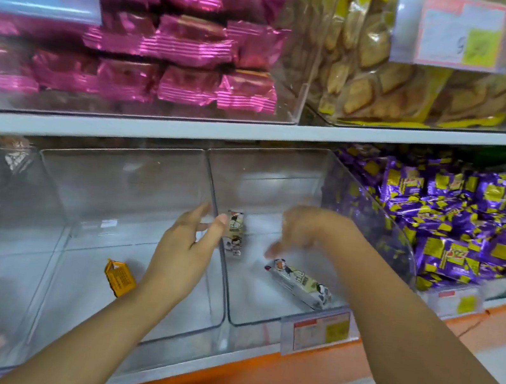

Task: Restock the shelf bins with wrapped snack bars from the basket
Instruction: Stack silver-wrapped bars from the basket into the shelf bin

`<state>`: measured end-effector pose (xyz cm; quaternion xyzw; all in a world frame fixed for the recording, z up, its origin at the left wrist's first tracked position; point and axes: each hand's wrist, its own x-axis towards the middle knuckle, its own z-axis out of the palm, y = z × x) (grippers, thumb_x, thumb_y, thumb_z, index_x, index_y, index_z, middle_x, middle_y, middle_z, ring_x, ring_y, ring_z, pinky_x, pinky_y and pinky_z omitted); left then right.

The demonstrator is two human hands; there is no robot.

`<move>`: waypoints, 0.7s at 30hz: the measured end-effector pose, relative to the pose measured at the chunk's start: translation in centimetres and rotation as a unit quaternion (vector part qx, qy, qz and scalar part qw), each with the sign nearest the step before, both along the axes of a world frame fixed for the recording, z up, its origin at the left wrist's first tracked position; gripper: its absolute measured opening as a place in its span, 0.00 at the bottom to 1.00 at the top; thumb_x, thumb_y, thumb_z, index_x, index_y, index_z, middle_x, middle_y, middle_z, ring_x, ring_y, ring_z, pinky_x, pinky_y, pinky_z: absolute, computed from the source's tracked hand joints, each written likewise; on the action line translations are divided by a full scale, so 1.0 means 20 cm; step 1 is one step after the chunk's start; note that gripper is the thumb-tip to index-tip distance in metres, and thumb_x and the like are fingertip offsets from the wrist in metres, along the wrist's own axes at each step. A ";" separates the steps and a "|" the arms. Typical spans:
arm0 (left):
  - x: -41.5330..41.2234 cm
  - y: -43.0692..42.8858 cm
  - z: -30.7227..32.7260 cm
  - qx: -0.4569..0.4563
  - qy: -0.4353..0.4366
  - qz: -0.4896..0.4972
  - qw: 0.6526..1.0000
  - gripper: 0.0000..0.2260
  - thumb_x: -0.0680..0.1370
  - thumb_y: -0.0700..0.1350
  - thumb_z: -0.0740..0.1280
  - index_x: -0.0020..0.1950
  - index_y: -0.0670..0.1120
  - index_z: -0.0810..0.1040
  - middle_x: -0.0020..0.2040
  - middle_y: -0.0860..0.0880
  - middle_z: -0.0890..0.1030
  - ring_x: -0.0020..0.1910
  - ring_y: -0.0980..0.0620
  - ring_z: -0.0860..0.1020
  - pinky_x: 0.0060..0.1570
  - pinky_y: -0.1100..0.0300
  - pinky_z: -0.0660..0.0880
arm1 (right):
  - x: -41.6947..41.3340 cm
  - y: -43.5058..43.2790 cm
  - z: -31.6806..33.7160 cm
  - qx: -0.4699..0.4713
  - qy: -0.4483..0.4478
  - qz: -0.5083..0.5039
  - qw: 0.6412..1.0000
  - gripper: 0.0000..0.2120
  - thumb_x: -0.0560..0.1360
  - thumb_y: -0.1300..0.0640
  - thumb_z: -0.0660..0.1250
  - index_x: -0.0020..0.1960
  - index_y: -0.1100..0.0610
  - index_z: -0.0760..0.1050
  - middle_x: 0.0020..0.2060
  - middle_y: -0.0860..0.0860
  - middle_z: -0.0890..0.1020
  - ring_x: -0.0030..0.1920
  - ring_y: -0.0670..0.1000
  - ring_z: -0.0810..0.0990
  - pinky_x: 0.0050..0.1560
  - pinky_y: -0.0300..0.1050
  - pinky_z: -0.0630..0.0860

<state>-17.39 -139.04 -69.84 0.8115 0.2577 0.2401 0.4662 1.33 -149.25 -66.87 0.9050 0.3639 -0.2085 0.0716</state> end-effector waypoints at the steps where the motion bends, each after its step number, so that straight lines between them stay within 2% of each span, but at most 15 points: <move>1: 0.00 0.00 0.00 0.004 0.001 0.000 1.000 0.25 0.79 0.57 0.57 0.74 0.49 0.65 0.70 0.50 0.70 0.59 0.60 0.67 0.58 0.64 0.62 | -0.01 -0.03 0.01 -0.076 0.019 -0.003 0.997 0.29 0.64 0.33 0.74 0.46 0.60 0.79 0.43 0.52 0.82 0.41 0.54 0.80 0.50 0.48 0.79; 3: 0.00 -0.01 0.00 0.009 0.005 -0.001 1.000 0.25 0.80 0.57 0.56 0.74 0.49 0.64 0.72 0.50 0.69 0.60 0.59 0.68 0.58 0.64 0.62 | -0.02 -0.05 0.01 -0.141 0.056 -0.021 0.988 0.28 0.64 0.38 0.77 0.49 0.61 0.80 0.40 0.50 0.82 0.42 0.53 0.83 0.51 0.49 0.81; 5: -0.01 -0.01 0.00 0.022 0.008 -0.003 1.000 0.25 0.80 0.58 0.55 0.74 0.48 0.64 0.72 0.49 0.68 0.62 0.58 0.68 0.59 0.65 0.61 | -0.04 -0.05 -0.01 -0.137 0.078 -0.041 0.987 0.21 0.66 0.44 0.77 0.46 0.61 0.79 0.37 0.52 0.82 0.43 0.54 0.83 0.55 0.50 0.80; 7: -0.01 -0.01 0.00 0.034 0.011 -0.003 0.999 0.25 0.80 0.58 0.54 0.74 0.48 0.65 0.71 0.49 0.69 0.59 0.60 0.67 0.58 0.65 0.61 | -0.05 -0.03 -0.02 -0.098 0.070 -0.054 0.991 0.15 0.70 0.49 0.75 0.41 0.61 0.77 0.33 0.54 0.81 0.37 0.53 0.81 0.52 0.47 0.79; 9: -0.02 -0.01 -0.01 0.034 0.012 -0.003 0.999 0.27 0.80 0.61 0.54 0.74 0.48 0.66 0.69 0.49 0.72 0.58 0.58 0.70 0.57 0.64 0.63 | -0.07 0.01 -0.04 -0.026 0.052 -0.070 0.996 0.13 0.72 0.53 0.72 0.38 0.61 0.75 0.24 0.53 0.78 0.32 0.53 0.77 0.44 0.45 0.78; 10: -0.02 -0.01 -0.01 0.030 0.012 -0.003 0.999 0.29 0.79 0.64 0.54 0.73 0.48 0.67 0.66 0.50 0.74 0.58 0.56 0.72 0.57 0.62 0.64 | -0.08 0.04 -0.06 0.016 0.042 -0.085 0.995 0.13 0.73 0.54 0.71 0.35 0.60 0.74 0.19 0.51 0.75 0.29 0.52 0.75 0.39 0.44 0.76; 12: -0.03 -0.01 -0.01 0.033 0.013 -0.007 0.999 0.33 0.75 0.68 0.51 0.72 0.47 0.69 0.56 0.52 0.78 0.58 0.52 0.74 0.57 0.59 0.68 | -0.09 0.10 -0.10 0.092 0.029 -0.110 0.989 0.19 0.76 0.53 0.68 0.30 0.59 0.69 0.13 0.49 0.70 0.26 0.51 0.71 0.38 0.43 0.73; 14: -0.03 -0.01 0.00 0.042 0.014 -0.006 0.999 0.32 0.77 0.66 0.51 0.71 0.46 0.70 0.48 0.57 0.78 0.57 0.52 0.74 0.58 0.59 0.68 | -0.08 0.14 -0.14 0.145 0.043 -0.121 0.981 0.21 0.80 0.52 0.63 0.31 0.59 0.67 0.14 0.50 0.70 0.26 0.50 0.70 0.38 0.41 0.71; 15: -0.03 -0.01 0.00 0.046 0.016 -0.005 0.999 0.29 0.79 0.63 0.52 0.71 0.45 0.70 0.48 0.59 0.77 0.56 0.55 0.73 0.57 0.61 0.66 | -0.08 0.15 -0.15 0.167 0.061 -0.119 0.977 0.19 0.80 0.52 0.62 0.34 0.60 0.70 0.14 0.49 0.70 0.26 0.49 0.71 0.37 0.40 0.71; 16: -0.04 -0.01 0.00 0.051 0.017 -0.003 0.999 0.27 0.80 0.60 0.52 0.71 0.45 0.70 0.51 0.58 0.78 0.56 0.57 0.72 0.57 0.63 0.65 | -0.08 0.14 -0.15 0.194 0.094 -0.122 0.969 0.13 0.80 0.54 0.64 0.41 0.60 0.74 0.14 0.49 0.71 0.25 0.48 0.72 0.36 0.38 0.70; 17: -0.04 -0.01 0.00 0.056 0.018 -0.003 0.998 0.26 0.80 0.59 0.52 0.71 0.45 0.70 0.56 0.54 0.79 0.58 0.56 0.72 0.57 0.64 0.64 | -0.08 0.13 -0.15 0.221 0.137 -0.124 0.958 0.09 0.78 0.56 0.67 0.54 0.61 0.76 0.17 0.49 0.74 0.24 0.47 0.74 0.34 0.35 0.71; 18: -0.04 -0.02 -0.01 0.059 0.021 -0.006 0.998 0.26 0.80 0.59 0.51 0.71 0.45 0.70 0.61 0.50 0.78 0.59 0.54 0.73 0.57 0.63 0.65 | -0.08 0.11 -0.16 0.247 0.194 -0.123 0.942 0.18 0.76 0.58 0.70 0.63 0.59 0.71 0.22 0.49 0.79 0.25 0.44 0.77 0.32 0.33 0.72; 19: -0.03 -0.02 -0.02 0.061 0.025 -0.009 0.998 0.26 0.80 0.59 0.51 0.71 0.45 0.70 0.62 0.47 0.78 0.60 0.52 0.74 0.57 0.63 0.66 | -0.08 0.10 -0.17 0.264 0.248 -0.110 0.926 0.28 0.73 0.60 0.73 0.69 0.57 0.66 0.31 0.49 0.83 0.31 0.43 0.80 0.34 0.34 0.76; 20: -0.03 -0.02 -0.02 0.063 0.027 -0.011 0.998 0.26 0.80 0.59 0.50 0.70 0.45 0.70 0.62 0.45 0.78 0.59 0.50 0.75 0.55 0.62 0.67 | -0.09 0.10 -0.18 0.265 0.266 -0.079 0.923 0.32 0.70 0.61 0.76 0.69 0.56 0.66 0.41 0.51 0.84 0.39 0.45 0.82 0.41 0.37 0.78; 21: -0.03 -0.02 -0.02 0.064 0.029 -0.010 0.997 0.26 0.80 0.59 0.50 0.69 0.44 0.71 0.60 0.44 0.79 0.56 0.50 0.75 0.53 0.61 0.67 | -0.10 0.12 -0.19 0.261 0.254 -0.046 0.930 0.31 0.68 0.62 0.77 0.67 0.54 0.68 0.46 0.51 0.82 0.43 0.48 0.81 0.46 0.42 0.79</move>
